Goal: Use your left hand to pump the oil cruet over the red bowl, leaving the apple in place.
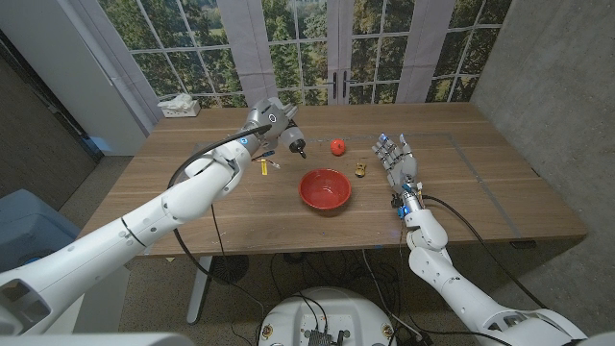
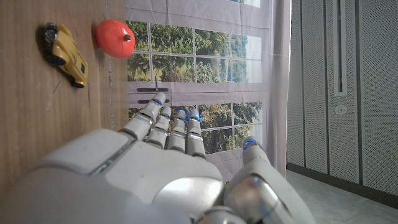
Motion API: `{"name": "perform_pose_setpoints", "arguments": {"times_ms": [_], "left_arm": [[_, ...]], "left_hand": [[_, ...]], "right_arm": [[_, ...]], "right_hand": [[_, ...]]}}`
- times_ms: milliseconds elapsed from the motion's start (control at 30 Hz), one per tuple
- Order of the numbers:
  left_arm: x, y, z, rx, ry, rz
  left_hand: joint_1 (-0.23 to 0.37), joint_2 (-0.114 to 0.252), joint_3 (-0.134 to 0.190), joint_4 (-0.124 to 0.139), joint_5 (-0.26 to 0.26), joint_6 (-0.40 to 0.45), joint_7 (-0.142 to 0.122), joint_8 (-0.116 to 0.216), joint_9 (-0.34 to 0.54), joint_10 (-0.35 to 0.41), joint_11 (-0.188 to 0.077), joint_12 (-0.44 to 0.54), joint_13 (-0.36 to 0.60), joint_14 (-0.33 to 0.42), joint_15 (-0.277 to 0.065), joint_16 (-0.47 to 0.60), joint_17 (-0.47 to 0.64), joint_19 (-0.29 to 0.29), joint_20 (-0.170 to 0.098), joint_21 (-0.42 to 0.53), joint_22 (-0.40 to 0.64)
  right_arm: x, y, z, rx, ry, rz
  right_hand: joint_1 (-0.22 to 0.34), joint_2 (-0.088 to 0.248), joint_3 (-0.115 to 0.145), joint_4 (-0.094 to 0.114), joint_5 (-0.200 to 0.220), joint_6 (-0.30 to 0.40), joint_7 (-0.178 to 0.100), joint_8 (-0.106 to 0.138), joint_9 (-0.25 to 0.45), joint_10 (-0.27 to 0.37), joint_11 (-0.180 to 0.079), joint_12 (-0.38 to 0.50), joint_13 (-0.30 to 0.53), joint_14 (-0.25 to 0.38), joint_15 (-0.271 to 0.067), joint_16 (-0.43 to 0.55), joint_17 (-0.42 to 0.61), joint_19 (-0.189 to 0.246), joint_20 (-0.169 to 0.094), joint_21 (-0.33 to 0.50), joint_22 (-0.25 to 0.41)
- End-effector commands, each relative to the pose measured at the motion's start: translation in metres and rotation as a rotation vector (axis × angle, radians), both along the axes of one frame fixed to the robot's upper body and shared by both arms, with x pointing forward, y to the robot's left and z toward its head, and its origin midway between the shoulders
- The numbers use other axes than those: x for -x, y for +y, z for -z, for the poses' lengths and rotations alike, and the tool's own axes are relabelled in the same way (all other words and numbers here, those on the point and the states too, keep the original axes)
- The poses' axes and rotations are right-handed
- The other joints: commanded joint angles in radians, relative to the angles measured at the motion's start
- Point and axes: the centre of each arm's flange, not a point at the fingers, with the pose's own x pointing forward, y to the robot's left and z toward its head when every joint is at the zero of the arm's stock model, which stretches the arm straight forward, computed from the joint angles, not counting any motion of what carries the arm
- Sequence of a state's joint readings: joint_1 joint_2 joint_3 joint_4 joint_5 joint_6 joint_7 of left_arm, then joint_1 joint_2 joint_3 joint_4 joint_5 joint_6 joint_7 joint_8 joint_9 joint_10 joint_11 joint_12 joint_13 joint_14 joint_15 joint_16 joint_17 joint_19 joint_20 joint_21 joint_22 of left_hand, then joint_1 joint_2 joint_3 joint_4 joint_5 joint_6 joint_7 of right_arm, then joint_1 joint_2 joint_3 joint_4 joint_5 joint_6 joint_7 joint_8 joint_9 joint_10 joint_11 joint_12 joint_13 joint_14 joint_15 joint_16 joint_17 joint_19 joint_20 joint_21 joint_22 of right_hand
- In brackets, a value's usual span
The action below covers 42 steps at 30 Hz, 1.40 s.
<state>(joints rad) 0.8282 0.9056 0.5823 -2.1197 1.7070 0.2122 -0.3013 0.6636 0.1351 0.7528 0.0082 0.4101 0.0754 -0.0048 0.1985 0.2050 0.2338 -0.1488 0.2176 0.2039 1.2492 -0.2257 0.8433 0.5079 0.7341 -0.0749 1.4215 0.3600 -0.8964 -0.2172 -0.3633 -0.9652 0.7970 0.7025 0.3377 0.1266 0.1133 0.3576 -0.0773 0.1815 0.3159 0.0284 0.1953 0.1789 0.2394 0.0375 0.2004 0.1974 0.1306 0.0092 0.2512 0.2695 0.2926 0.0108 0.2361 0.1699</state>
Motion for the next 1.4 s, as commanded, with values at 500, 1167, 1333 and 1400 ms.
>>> {"name": "perform_pose_setpoints", "arguments": {"times_ms": [500, 1167, 1333, 1400], "left_arm": [[0.0019, -0.0035, -0.0015, 0.035, 0.032, 0.057], [0.0040, -0.0067, -0.0063, 0.059, 0.060, 0.025], [0.0032, -0.0055, -0.0069, 0.059, 0.060, 0.033], [0.0020, -0.0055, -0.0075, 0.062, 0.074, 0.023]], "left_hand": [[0.015, 0.028, 0.141, 0.036, -0.015, 0.690, -0.048, 0.150, 0.021, 0.827, -0.066, 0.210, 0.049, 0.114, 0.002, 0.106, 0.044, 0.031, -0.127, 0.089, 0.108], [-0.071, -0.032, 0.167, 0.140, 0.118, 0.745, -0.139, 0.481, 0.544, 0.876, -0.045, 0.749, 1.020, 0.086, 0.005, 0.247, 0.342, 0.034, -0.130, 0.041, 0.291], [-0.074, -0.030, 0.166, 0.139, 0.120, 0.746, -0.137, 0.491, 0.558, 0.875, -0.043, 0.766, 1.029, 0.091, 0.006, 0.254, 0.364, 0.034, -0.131, 0.046, 0.295], [-0.074, -0.030, 0.165, 0.138, 0.120, 0.751, -0.136, 0.491, 0.554, 0.874, -0.042, 0.771, 1.030, 0.091, 0.006, 0.256, 0.371, 0.035, -0.132, 0.048, 0.295]], "right_arm": [[-0.0041, -0.0013, 0.0015, -0.004, 0.005, -0.009], [-0.0068, -0.0005, 0.0013, -0.007, 0.001, -0.020], [-0.0069, -0.0003, 0.0006, -0.008, 0.000, -0.019], [-0.0074, -0.0002, 0.0003, -0.005, -0.001, -0.020]], "right_hand": [[-0.010, 0.003, -0.006, -0.003, -0.003, 0.012, 0.000, -0.004, 0.003, 0.012, 0.003, 0.004, 0.002, 0.002, 0.003, -0.002, -0.002, 0.011, 0.004, -0.007, 0.002], [-0.013, 0.000, -0.008, -0.004, -0.003, 0.012, 0.000, -0.004, 0.003, 0.012, 0.005, 0.003, 0.002, 0.002, 0.005, -0.004, -0.003, 0.013, 0.006, -0.013, 0.002], [-0.013, 0.000, -0.008, -0.005, -0.003, 0.012, 0.000, -0.004, 0.003, 0.012, 0.004, 0.003, 0.002, 0.003, 0.006, -0.004, -0.004, 0.014, 0.007, -0.014, 0.002], [-0.013, 0.000, -0.008, -0.005, -0.003, 0.012, 0.000, -0.004, 0.003, 0.012, 0.005, 0.003, 0.002, 0.003, 0.006, -0.004, -0.004, 0.014, 0.006, -0.014, 0.002]]}}
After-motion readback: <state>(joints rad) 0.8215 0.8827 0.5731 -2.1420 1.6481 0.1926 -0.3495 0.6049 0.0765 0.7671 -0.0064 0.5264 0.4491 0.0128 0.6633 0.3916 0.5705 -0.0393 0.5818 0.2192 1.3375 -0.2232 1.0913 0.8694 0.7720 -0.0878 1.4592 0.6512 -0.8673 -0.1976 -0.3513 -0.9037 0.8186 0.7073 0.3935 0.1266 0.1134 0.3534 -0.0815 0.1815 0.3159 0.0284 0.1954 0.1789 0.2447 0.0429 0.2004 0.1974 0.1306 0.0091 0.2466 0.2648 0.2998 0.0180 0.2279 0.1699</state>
